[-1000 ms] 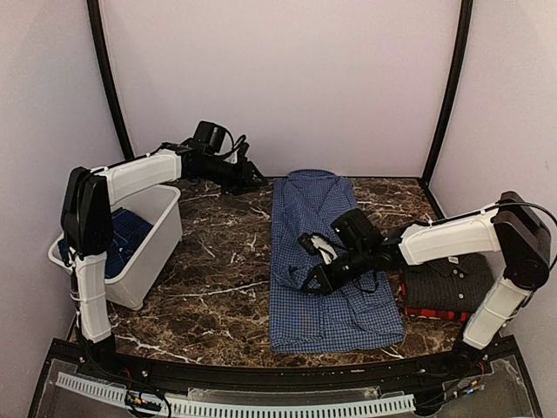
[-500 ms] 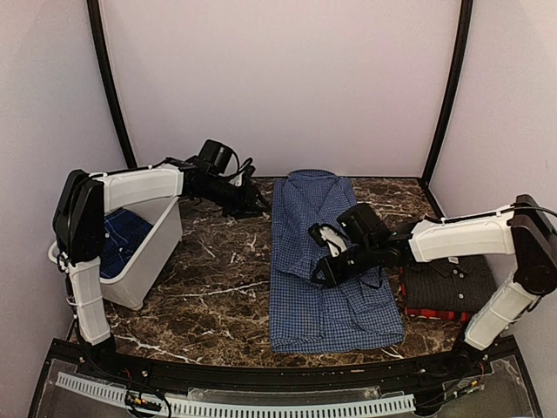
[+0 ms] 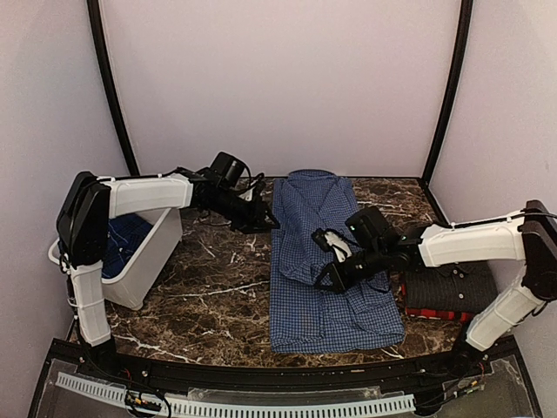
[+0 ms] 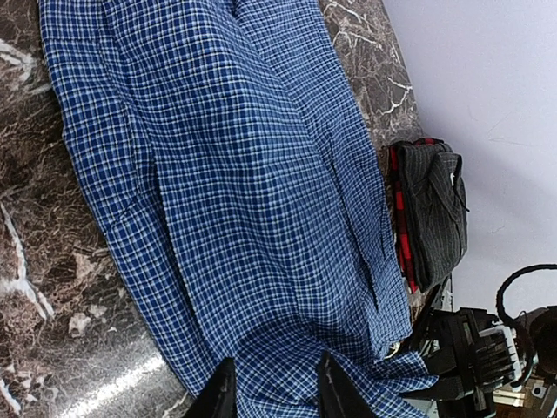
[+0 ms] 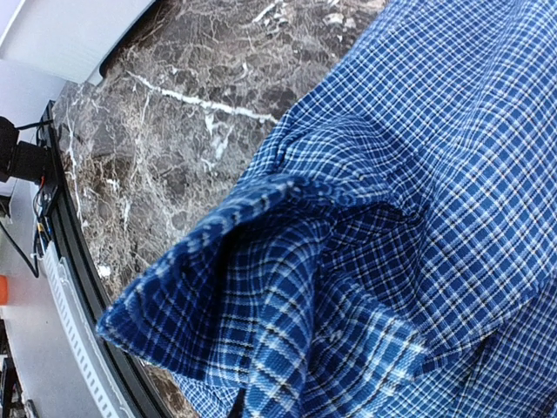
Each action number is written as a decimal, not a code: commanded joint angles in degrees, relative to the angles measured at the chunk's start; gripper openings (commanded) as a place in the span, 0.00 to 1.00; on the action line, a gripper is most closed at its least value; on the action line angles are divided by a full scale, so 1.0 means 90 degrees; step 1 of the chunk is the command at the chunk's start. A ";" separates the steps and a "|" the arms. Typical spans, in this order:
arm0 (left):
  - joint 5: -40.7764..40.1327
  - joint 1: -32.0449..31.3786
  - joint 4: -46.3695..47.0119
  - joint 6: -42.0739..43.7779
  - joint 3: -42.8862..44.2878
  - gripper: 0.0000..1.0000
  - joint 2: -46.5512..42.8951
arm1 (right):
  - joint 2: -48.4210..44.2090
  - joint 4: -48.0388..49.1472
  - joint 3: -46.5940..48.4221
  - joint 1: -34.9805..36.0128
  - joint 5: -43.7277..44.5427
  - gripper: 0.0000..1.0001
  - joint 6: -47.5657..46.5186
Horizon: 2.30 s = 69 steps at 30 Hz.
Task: Fold and stack the long sleeve shirts
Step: Adjust the sleeve of the rectangle-folded shirt.
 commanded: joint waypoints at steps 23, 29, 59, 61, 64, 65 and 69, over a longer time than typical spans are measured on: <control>-0.0832 -0.0350 0.0113 -0.0387 0.1069 0.29 0.1870 | 0.0017 0.0300 -0.0074 0.0006 0.0189 0.00 -0.0150; -0.0952 -0.0361 0.0033 -0.0370 0.1417 0.20 0.2131 | -0.0080 0.0254 -0.0064 -0.0041 0.0233 0.00 -0.0148; -0.1757 -0.0361 0.0117 -0.0313 0.2152 0.00 0.2249 | -0.0089 0.0105 -0.0243 -0.0125 -0.0123 0.36 -0.0333; -0.1763 -0.0361 0.0109 -0.0320 0.2144 0.00 0.2266 | -0.0191 0.0055 -0.0231 -0.0124 -0.0054 0.40 -0.0353; -0.1786 -0.0361 0.0075 -0.0307 0.2128 0.00 0.2260 | -0.0323 0.0006 -0.0192 -0.0139 0.0083 0.43 -0.0327; -0.1790 -0.0361 0.0047 -0.0305 0.2113 0.00 0.2260 | -0.0344 0.0004 -0.0182 -0.0139 0.0125 0.44 -0.0318; -0.1841 -0.0358 -0.0009 -0.0250 0.2108 0.02 0.2267 | -0.0438 -0.0024 -0.0124 -0.0192 0.0448 0.45 -0.0167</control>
